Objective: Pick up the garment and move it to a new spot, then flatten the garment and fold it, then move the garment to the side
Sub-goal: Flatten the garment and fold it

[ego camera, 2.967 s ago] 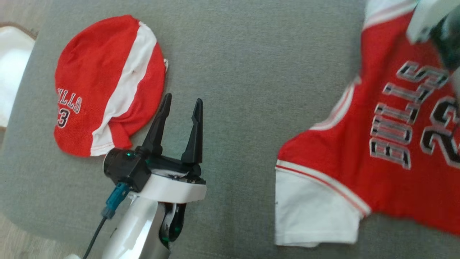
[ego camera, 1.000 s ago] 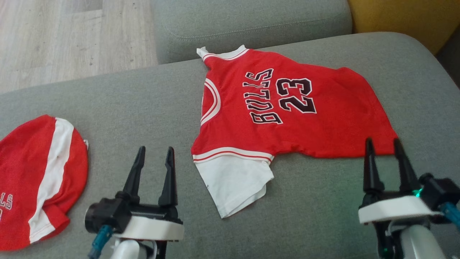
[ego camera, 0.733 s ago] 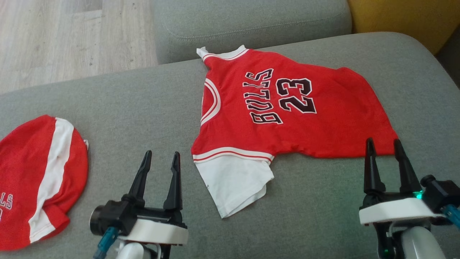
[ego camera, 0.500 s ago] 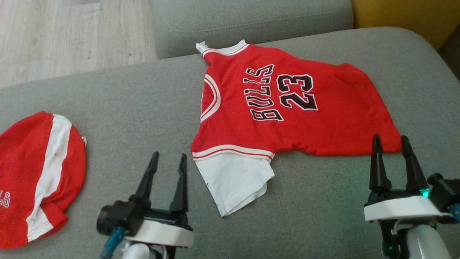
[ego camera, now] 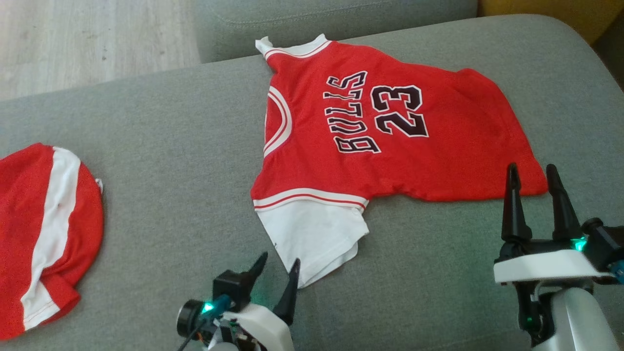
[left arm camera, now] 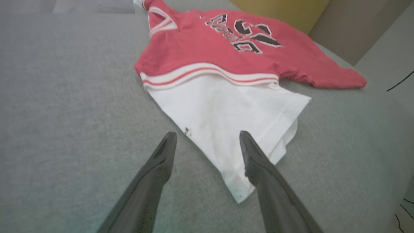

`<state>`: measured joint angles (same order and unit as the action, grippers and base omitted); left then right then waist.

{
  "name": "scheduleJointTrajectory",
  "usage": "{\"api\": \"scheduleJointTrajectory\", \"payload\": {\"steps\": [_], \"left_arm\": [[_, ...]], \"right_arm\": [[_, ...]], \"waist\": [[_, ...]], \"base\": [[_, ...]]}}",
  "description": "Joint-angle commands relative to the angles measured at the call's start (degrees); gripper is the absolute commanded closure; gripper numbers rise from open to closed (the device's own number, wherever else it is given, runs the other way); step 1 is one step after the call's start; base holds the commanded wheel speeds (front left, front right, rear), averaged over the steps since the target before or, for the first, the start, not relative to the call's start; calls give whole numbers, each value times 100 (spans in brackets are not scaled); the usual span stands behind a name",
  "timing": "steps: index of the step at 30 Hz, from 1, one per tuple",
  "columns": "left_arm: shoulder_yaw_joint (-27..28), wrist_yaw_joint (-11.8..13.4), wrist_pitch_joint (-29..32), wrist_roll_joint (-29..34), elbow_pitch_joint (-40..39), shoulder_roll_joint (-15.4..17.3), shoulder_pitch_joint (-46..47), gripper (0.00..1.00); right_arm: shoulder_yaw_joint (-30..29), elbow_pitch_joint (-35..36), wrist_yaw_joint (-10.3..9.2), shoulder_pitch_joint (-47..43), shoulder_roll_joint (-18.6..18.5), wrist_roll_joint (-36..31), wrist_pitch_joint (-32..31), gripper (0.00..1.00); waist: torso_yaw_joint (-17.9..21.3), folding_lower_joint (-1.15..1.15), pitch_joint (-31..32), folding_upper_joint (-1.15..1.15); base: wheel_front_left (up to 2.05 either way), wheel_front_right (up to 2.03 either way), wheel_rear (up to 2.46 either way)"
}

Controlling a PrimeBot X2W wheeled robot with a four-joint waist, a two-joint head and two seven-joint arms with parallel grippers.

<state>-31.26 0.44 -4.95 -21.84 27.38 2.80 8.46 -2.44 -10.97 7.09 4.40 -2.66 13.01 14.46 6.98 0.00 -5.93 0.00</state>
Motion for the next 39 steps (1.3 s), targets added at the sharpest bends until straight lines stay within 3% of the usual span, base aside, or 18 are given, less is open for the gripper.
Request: {"api": "scheduleJointTrajectory", "payload": {"steps": [1, 6, 11, 23, 24, 25, 26, 39], "left_arm": [[74, 78, 134, -80, -73, 8, 242, 0], [-49, 104, 681, -495, 99, 8, 315, 0], [-182, -63, 882, -863, 29, 8, 312, 0], [-571, -134, 1015, -721, -6, 46, 495, 0], [-595, -139, 1028, -703, 6, 51, 515, 25], [-614, -151, 1033, -696, 13, 52, 532, 70], [-624, -163, 1028, -700, 15, 52, 545, 100], [-246, 41, 58, -846, -91, 40, 592, 100]], "right_arm": [[152, 172, 40, 210, -22, -27, 53, 0], [164, 156, 40, 250, -22, -10, 53, 0], [166, 134, 40, 252, -22, 24, 53, 0], [229, 158, 40, 397, -22, 81, 53, 0], [231, 160, 40, 401, -22, 79, 53, 0], [229, 159, 40, 403, -21, 77, 53, 0], [221, 156, 40, 403, -21, 76, 53, 0], [115, -11, 40, 327, -21, -62, 53, 0]], "waist": [[30, 0, -14, 0], [89, 0, -2, 0], [159, 0, 11, 0], [371, 0, -107, 0], [384, 0, -113, 0], [396, 0, -115, 0], [402, 0, -115, 0], [212, 0, 105, 0]], "base": [[0, 0, 0], [0, 0, 0], [0, 0, 0], [0, 0, 0], [0, 0, 0], [0, 0, 0], [0, 0, 0], [0, 0, 0]]}}
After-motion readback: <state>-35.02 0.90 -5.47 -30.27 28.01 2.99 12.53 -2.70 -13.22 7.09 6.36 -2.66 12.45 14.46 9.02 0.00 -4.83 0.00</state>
